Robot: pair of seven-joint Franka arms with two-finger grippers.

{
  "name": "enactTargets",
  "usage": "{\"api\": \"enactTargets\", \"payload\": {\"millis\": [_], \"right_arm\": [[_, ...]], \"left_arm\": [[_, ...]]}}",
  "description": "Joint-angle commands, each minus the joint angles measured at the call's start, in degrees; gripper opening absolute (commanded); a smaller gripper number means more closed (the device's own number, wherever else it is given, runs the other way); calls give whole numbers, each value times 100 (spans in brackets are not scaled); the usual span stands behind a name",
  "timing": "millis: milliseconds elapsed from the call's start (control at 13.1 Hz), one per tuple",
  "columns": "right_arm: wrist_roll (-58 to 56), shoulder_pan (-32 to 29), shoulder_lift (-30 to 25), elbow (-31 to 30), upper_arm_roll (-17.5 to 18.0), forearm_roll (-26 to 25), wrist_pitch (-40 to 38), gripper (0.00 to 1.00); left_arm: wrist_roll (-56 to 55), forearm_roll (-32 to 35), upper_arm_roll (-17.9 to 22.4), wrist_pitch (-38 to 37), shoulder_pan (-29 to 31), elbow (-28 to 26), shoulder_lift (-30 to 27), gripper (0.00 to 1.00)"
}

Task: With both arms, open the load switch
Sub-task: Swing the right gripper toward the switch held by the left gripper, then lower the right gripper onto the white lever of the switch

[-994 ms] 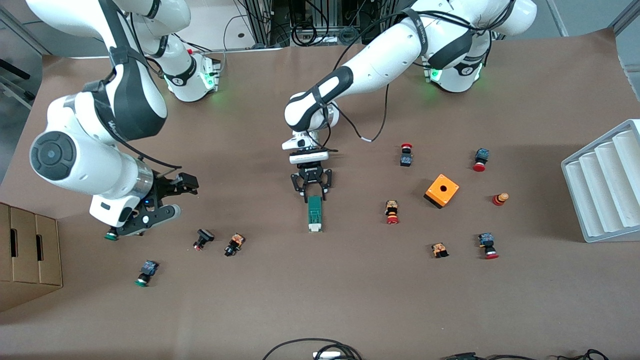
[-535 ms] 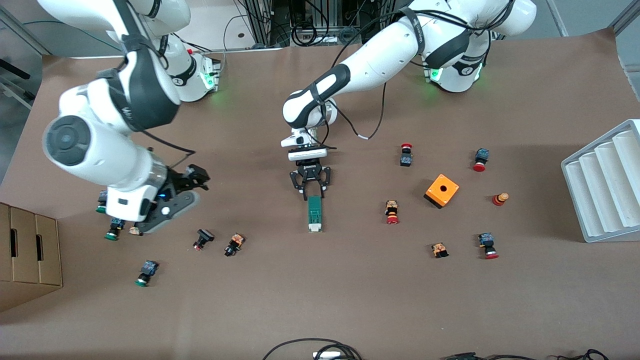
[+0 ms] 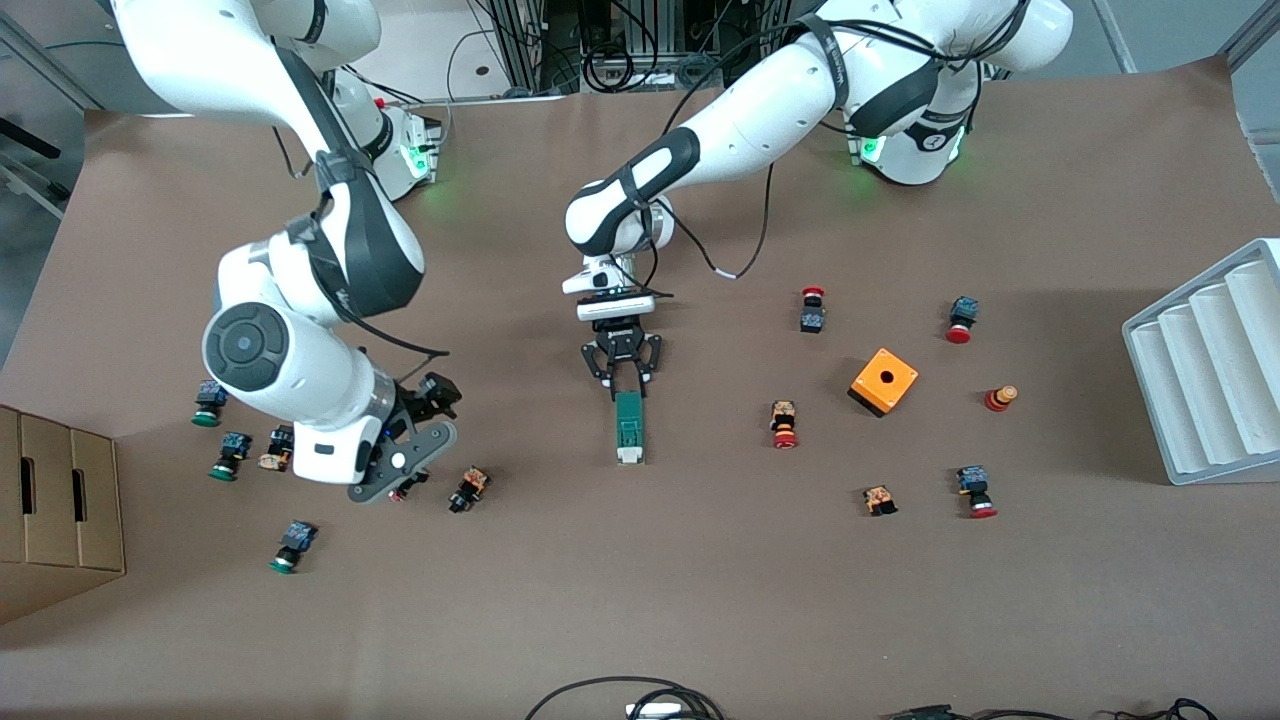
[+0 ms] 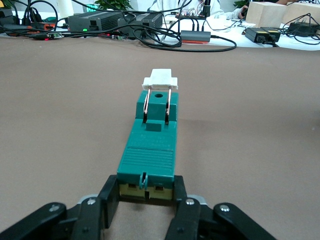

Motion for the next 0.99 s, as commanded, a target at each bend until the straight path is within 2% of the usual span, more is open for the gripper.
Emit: {"api": "enactTargets", "payload": {"millis": [0, 306, 688, 918], "right_arm": [[15, 304, 201, 135, -34, -113, 200, 100], [-124, 420, 570, 135, -16, -61, 710, 100], [-442, 516, 650, 135, 37, -60, 824, 100], [-1117, 525, 808, 135, 54, 18, 1333, 100]], "left_arm": [[-135, 98, 44, 1, -65, 123, 117, 28], [-126, 89, 44, 1, -65, 123, 117, 28], [-126, 98, 44, 1, -74, 123, 117, 27], [-126, 98, 44, 1, -74, 123, 117, 27]]}}
